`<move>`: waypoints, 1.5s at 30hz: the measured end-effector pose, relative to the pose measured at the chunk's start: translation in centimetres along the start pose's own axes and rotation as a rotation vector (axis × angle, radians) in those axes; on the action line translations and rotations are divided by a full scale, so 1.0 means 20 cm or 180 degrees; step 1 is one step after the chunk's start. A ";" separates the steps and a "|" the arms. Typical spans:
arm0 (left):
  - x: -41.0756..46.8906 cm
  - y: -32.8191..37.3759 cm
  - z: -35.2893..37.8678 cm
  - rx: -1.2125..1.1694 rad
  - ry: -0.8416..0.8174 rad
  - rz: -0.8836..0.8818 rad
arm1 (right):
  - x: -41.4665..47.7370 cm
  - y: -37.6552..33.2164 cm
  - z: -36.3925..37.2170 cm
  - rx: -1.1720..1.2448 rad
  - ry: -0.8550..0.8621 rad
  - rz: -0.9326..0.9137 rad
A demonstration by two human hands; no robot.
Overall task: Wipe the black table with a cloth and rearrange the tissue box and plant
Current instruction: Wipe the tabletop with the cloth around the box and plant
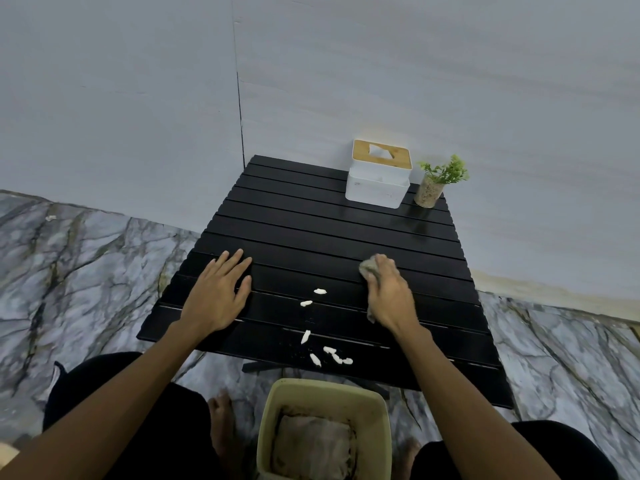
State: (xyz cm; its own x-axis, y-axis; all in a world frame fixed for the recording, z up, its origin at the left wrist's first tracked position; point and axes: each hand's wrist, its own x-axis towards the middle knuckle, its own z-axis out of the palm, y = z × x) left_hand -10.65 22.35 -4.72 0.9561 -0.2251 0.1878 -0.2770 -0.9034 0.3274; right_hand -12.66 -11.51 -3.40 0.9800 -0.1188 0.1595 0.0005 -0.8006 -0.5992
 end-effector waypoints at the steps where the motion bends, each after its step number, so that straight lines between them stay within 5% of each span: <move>1: 0.00 0.00 0.00 0.0003 -0.0006 0.0001 | 0.03 -0.05 0.03 0.0016 -0.0137 -0.0221; 7: 0.01 0.00 0.00 0.0015 -0.0031 -0.0009 | 0.03 -0.25 0.16 0.0342 -0.1156 -0.1437; 15: 0.00 0.00 -0.01 0.0014 -0.0045 -0.0037 | -0.18 -0.30 0.07 0.0704 -0.1758 -0.1734; 33: -0.01 0.00 -0.01 -0.0013 -0.0059 -0.0057 | -0.55 -0.21 -0.02 0.0610 -0.1888 -0.2088; 36: -0.02 0.00 -0.01 -0.0010 -0.0055 -0.0050 | -0.59 -0.18 -0.06 0.0943 -0.1443 -0.1637; 40: -0.01 0.00 -0.01 -0.0033 -0.0074 -0.0032 | -0.54 -0.04 -0.25 0.1398 0.0131 0.0001; 42: -0.02 0.00 -0.01 -0.0046 -0.0069 -0.0049 | -0.45 0.13 -0.30 0.0835 0.0674 0.0708; 45: -0.02 0.00 -0.01 -0.0030 -0.0054 -0.0041 | -0.30 0.28 -0.23 -0.0132 0.0747 0.1173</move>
State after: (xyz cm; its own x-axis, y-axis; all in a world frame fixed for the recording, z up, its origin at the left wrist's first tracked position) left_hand -11.07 22.57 -4.64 0.9610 -0.2199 0.1677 -0.2656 -0.9028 0.3382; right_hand -19.41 -18.03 -4.07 0.8414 -0.5273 0.1179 -0.3533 -0.7020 -0.6183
